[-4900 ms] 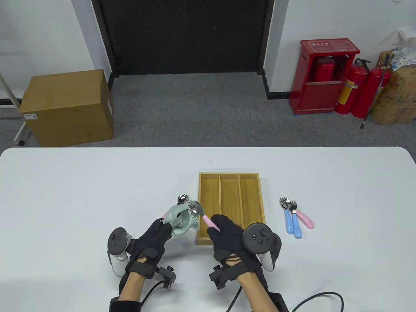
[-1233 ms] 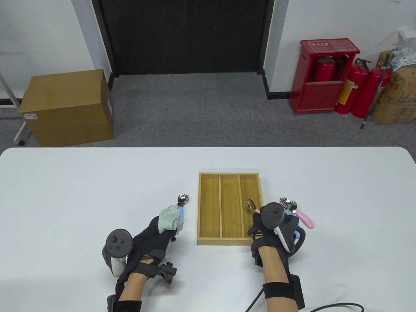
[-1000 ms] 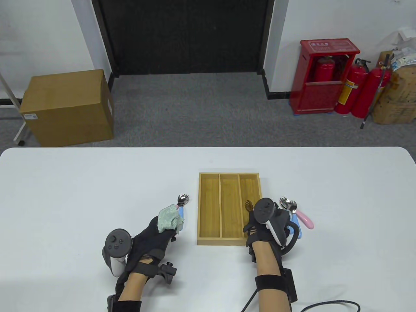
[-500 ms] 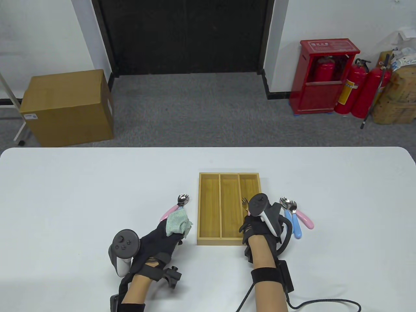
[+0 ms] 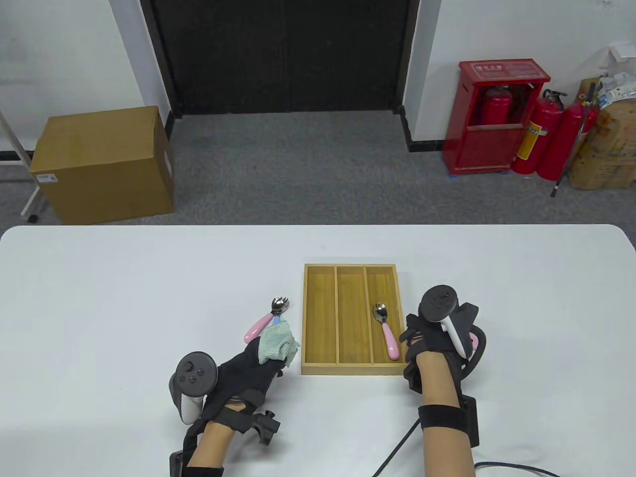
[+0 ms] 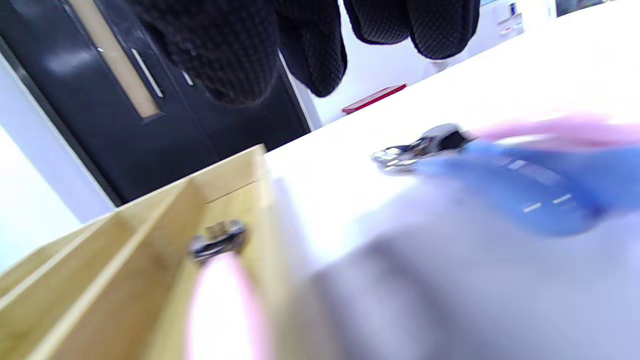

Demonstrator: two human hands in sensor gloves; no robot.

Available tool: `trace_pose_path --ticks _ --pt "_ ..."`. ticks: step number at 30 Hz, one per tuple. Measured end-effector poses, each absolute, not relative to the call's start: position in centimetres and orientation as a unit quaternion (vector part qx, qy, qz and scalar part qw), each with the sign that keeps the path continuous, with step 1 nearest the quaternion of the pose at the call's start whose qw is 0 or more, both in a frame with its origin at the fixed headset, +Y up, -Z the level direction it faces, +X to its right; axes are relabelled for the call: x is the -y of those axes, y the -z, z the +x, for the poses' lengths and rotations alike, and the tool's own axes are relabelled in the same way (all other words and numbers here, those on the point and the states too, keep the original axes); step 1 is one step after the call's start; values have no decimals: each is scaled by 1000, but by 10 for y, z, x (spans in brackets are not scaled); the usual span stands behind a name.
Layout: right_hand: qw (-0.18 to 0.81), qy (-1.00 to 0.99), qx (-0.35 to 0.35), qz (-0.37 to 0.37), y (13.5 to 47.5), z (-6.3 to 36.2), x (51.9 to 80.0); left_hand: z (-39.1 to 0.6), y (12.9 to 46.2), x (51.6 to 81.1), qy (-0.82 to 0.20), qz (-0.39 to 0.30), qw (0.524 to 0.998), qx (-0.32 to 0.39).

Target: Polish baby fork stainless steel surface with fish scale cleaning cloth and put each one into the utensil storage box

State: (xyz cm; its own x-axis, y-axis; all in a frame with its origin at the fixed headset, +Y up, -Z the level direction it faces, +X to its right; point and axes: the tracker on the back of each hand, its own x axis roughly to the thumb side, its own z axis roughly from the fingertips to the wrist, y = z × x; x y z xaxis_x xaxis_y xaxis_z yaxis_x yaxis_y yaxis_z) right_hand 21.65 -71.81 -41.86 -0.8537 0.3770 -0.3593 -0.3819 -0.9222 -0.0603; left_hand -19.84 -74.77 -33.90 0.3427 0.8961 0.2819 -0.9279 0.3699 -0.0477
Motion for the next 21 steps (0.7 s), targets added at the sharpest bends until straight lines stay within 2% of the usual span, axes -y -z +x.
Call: trace_pose_path --ticks 6,13,21 --pt "151 -960 -26 -233 406 259 724 -199 339 747 -556 62 819 129" --pt "205 -936 -86 -274 395 294 744 -204 341 748 -561 65 817 118" --pt "244 -930 -72 -264 388 306 765 -207 341 750 -558 64 819 114"
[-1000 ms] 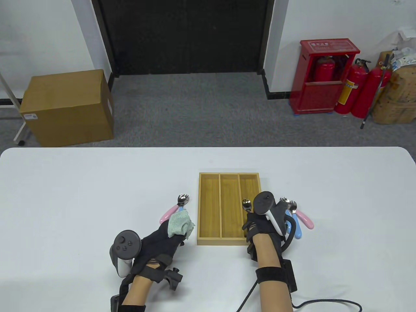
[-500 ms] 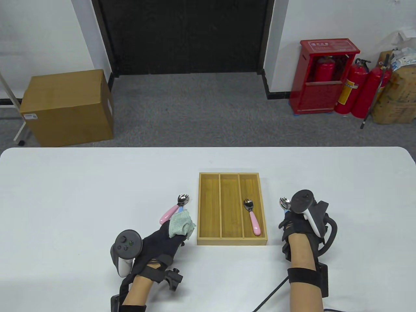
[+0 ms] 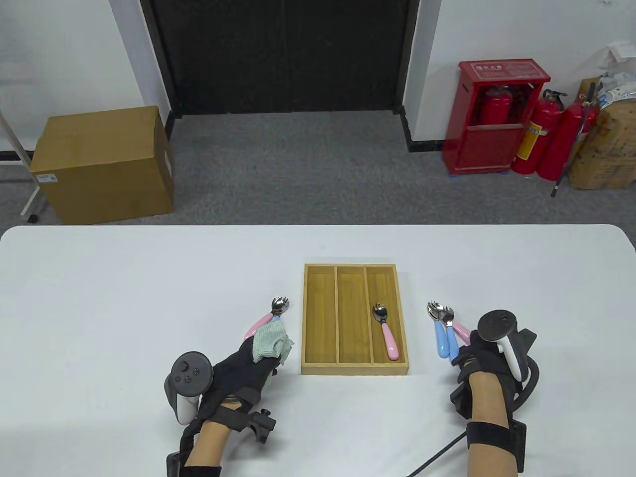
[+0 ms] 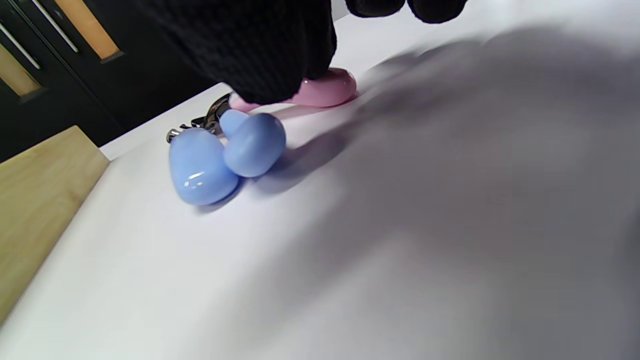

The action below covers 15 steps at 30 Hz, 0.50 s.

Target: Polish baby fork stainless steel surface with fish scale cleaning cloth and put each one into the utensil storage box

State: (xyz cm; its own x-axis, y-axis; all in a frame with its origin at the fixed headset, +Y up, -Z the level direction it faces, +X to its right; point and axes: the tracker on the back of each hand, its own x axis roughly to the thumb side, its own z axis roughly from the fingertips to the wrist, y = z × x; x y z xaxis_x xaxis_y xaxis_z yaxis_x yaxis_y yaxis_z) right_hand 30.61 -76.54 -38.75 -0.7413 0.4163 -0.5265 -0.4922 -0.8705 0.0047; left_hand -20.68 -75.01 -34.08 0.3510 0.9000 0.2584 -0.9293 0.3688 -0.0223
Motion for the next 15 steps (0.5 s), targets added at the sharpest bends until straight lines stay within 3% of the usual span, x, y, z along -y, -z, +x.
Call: trace_pose_path --ticks 7,10,13,15 --pt "265 -922 -28 -282 384 322 766 -209 343 751 -557 58 821 114" --pt "274 -913 -60 -298 387 328 771 -209 343 750 -553 56 823 114" --pt "273 -913 -28 -302 392 330 772 -210 344 750 -549 56 827 112" --pt "294 -908 -47 -295 398 330 774 -211 344 750 -549 57 827 111"
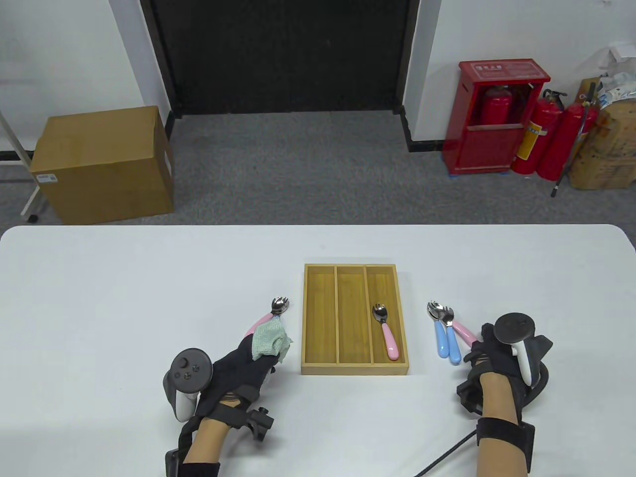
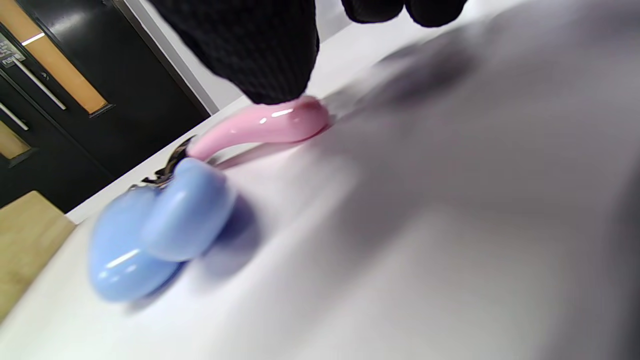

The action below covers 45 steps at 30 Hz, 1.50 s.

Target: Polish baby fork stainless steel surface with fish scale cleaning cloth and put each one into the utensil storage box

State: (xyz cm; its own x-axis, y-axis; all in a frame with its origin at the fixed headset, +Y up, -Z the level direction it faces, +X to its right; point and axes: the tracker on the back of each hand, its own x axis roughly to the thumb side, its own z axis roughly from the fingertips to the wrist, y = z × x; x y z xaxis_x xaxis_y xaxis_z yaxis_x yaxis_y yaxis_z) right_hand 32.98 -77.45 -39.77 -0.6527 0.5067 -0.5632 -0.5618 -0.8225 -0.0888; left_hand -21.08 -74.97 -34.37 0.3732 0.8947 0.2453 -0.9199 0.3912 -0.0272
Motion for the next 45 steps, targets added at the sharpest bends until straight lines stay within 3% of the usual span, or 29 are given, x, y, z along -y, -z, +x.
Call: trace_pose_path --ticks 15,31,39,45 --pt "332 -905 -85 -254 427 323 786 -217 347 756 -549 57 830 87" --pt "320 -907 89 -261 397 323 747 -205 348 756 -553 37 826 100" --pt "388 -906 147 -78 376 259 693 -194 351 771 -668 -20 735 114" --pt "556 -823 105 51 350 179 681 -187 349 776 -739 -58 655 143"
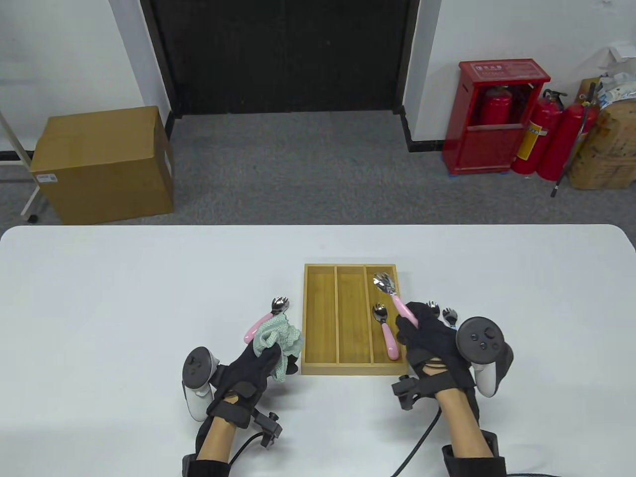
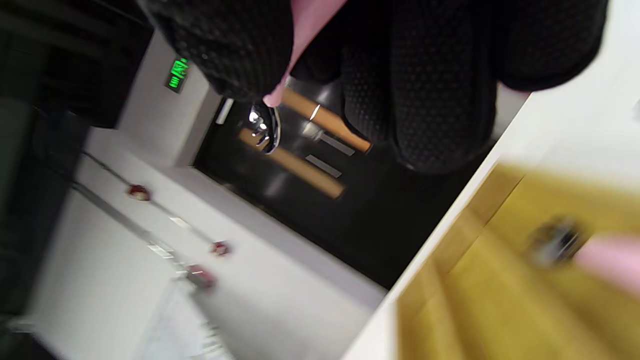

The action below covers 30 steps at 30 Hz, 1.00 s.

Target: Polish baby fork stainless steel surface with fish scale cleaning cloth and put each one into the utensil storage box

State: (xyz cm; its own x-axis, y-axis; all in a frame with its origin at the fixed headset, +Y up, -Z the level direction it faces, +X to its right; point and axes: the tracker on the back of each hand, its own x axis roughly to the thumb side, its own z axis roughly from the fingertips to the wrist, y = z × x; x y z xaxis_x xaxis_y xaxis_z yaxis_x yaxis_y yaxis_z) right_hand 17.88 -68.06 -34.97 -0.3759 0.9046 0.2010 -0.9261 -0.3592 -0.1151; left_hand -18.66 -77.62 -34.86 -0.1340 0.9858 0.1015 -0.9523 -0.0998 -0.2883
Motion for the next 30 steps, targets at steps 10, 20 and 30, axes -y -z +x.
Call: trace_pose_path --ticks 10,20,30 --pt "611 -771 57 172 313 86 701 -187 338 777 -771 -107 607 163" --pt "568 -797 -13 206 302 61 719 -146 328 777 -779 -166 566 213" --pt "596 -769 -75 216 307 60 732 -142 326 778 -819 -162 522 172"
